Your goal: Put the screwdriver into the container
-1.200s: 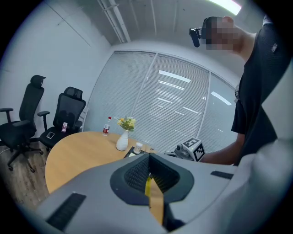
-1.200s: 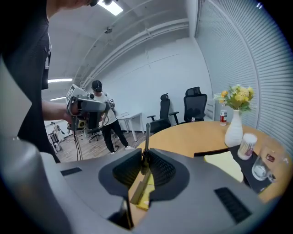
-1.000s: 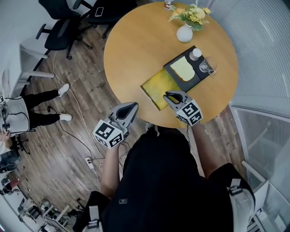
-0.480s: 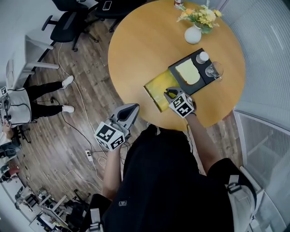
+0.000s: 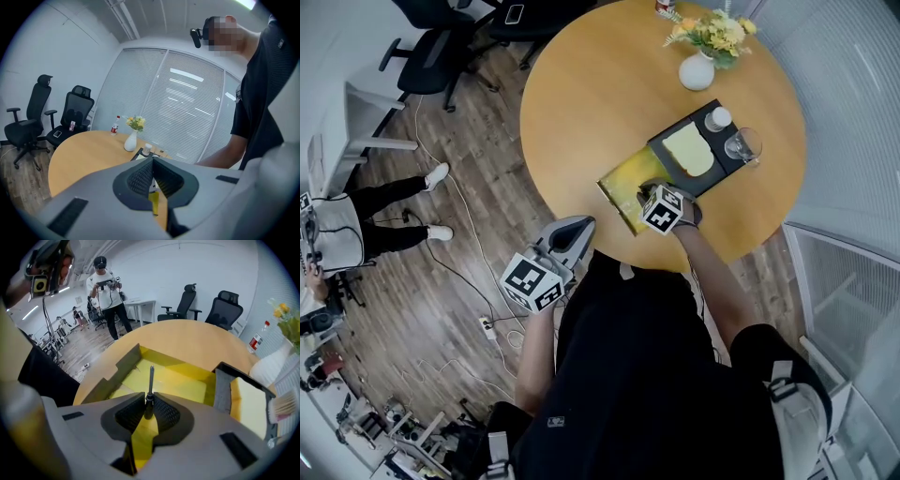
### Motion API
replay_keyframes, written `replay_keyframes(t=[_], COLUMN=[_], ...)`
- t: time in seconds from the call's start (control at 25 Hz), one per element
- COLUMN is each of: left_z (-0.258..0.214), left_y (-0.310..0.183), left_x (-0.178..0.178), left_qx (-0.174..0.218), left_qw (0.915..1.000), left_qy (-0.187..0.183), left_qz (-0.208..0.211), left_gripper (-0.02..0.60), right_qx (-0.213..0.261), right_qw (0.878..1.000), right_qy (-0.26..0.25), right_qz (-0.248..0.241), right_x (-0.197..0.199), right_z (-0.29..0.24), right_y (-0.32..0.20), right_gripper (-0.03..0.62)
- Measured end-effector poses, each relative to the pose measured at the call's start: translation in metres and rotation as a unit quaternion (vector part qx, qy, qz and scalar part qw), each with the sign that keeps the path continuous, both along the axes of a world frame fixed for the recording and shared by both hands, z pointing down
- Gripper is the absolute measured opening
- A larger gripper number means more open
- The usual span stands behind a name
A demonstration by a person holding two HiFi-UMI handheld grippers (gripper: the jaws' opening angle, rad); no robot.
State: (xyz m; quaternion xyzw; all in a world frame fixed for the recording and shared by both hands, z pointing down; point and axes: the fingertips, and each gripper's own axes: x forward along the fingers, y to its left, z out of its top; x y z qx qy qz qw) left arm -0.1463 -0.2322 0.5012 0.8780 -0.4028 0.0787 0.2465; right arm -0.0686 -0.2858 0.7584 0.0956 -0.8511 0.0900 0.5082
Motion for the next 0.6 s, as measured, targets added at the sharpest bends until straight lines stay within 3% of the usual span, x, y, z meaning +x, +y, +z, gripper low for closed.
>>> replay_keyframes(t=[0.28,0.6], left_z=[0.002,0.004], left_y=[-0.023,-0.038], left_x=[-0.007,-0.015], left_qx=[0.001,-0.001], left_qw=[0.9983,0.9945], left_qy=[0.018,0.028], left_qz=[0.055,0.101], left_gripper=[0.005,0.005], right_qx=[-0.02,-0.007], right_qw=[0.999,0.995], right_qy=[0.025,0.054], right_qz=[0.034,0.08], right_x=[-0.007,-0.003], right_z=[0.01,0.03], right_y=[-0.011,-0.015], right_gripper=[0.049,0.051])
